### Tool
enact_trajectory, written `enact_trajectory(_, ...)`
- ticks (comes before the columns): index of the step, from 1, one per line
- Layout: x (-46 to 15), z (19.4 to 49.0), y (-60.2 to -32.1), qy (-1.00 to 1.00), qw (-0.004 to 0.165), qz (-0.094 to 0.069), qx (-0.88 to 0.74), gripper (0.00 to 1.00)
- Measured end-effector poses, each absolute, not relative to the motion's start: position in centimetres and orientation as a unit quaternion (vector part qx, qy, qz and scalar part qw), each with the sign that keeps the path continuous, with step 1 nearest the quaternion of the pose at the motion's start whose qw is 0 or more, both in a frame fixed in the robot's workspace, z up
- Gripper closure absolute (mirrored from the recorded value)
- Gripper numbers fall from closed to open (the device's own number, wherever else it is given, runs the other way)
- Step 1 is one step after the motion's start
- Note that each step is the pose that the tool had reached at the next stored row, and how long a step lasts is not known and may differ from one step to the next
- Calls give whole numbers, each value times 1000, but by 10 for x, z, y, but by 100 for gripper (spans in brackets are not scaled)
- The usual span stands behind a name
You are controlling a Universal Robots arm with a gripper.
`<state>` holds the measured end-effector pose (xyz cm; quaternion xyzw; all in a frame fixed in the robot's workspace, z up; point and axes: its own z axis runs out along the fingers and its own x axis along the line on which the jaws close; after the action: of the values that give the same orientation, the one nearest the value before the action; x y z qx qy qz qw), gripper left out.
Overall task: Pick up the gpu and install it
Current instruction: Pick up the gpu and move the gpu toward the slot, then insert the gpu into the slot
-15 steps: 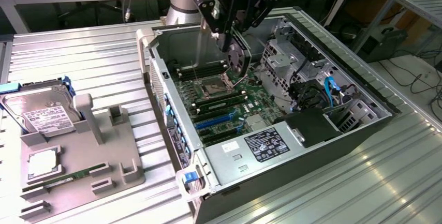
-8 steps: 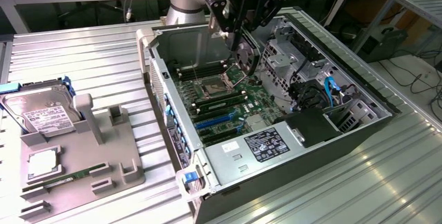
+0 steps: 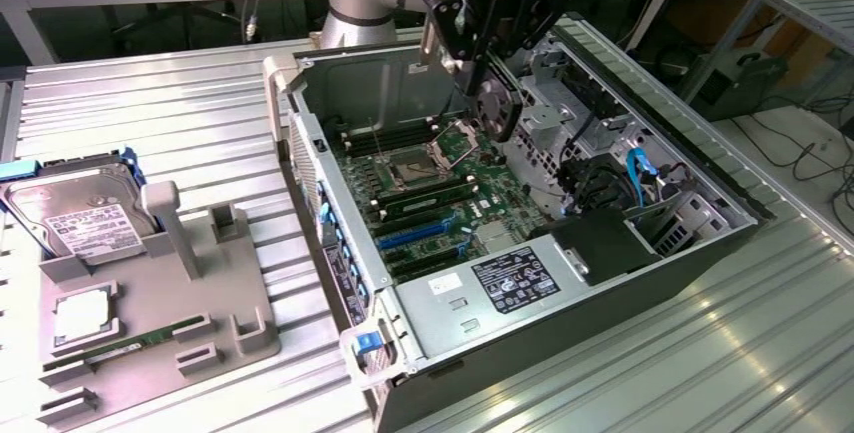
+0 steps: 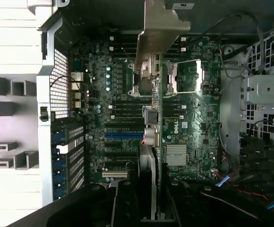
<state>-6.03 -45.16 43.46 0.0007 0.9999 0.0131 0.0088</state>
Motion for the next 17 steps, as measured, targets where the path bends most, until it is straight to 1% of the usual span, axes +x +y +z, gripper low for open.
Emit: enact_trajectory(17, -53, 434, -452, 1000, 9, 13, 1, 73)
